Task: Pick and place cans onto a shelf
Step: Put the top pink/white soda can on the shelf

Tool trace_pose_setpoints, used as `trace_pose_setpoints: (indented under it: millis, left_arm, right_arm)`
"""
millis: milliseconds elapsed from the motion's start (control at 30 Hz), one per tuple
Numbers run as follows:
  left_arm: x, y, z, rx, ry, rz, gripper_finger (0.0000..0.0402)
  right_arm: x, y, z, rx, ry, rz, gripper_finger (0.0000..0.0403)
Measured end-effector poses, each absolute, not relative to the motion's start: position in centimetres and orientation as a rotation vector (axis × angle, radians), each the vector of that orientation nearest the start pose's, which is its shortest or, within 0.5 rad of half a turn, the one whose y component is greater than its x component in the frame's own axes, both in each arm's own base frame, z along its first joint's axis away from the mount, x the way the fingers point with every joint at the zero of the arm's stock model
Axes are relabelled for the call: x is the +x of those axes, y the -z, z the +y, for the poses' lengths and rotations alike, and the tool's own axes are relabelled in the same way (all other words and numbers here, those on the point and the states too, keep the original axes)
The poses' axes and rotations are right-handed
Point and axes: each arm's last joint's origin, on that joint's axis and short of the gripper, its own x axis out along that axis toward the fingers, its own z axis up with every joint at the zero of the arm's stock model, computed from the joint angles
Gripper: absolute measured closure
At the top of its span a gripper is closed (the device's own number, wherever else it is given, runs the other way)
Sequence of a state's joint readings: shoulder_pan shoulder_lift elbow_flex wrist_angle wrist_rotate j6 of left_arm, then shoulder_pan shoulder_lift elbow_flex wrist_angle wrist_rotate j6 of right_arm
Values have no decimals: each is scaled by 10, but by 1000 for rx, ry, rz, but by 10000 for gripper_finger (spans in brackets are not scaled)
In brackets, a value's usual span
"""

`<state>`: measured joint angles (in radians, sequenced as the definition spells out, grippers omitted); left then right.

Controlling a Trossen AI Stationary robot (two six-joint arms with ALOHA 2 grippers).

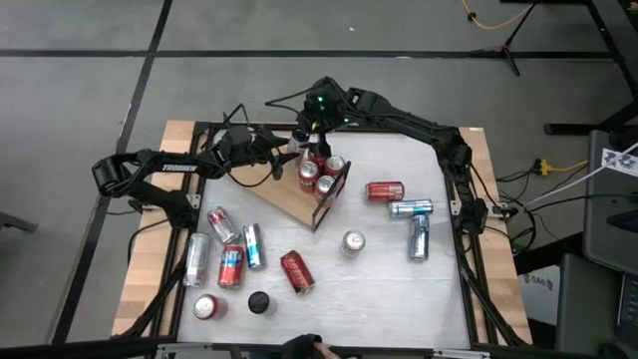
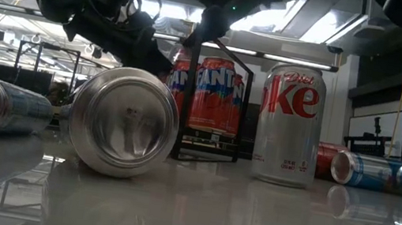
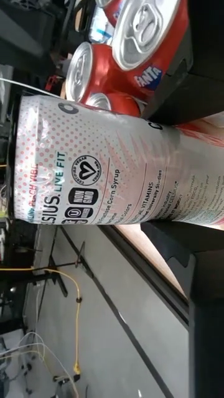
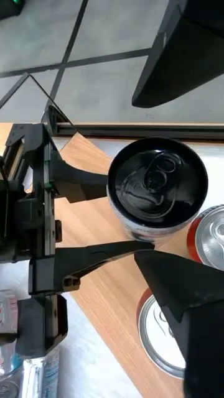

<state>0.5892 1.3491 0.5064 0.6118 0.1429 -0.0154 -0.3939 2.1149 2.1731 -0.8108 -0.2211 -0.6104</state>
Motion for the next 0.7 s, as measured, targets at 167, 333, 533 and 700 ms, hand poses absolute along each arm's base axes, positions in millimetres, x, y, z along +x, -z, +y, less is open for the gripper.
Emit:
trace_pose_setpoints:
  millis: [167,333,533,700]
  left_arm:
    - [222,-200,143,-84,-441,178,193]
    - [222,-201,143,-79,-438,166,193]
    - [225,-202,140,-51,-420,163,193]
    - [226,-202,138,-47,-417,158,193]
  right_arm:
    - [437,-333,-175,-349,-62,747,22]
    - [438,-330,-175,-346,-64,754,22]
    - [438,-330,-175,-345,-64,754,22]
    - [438,-330,-174,-345,-66,753,22]
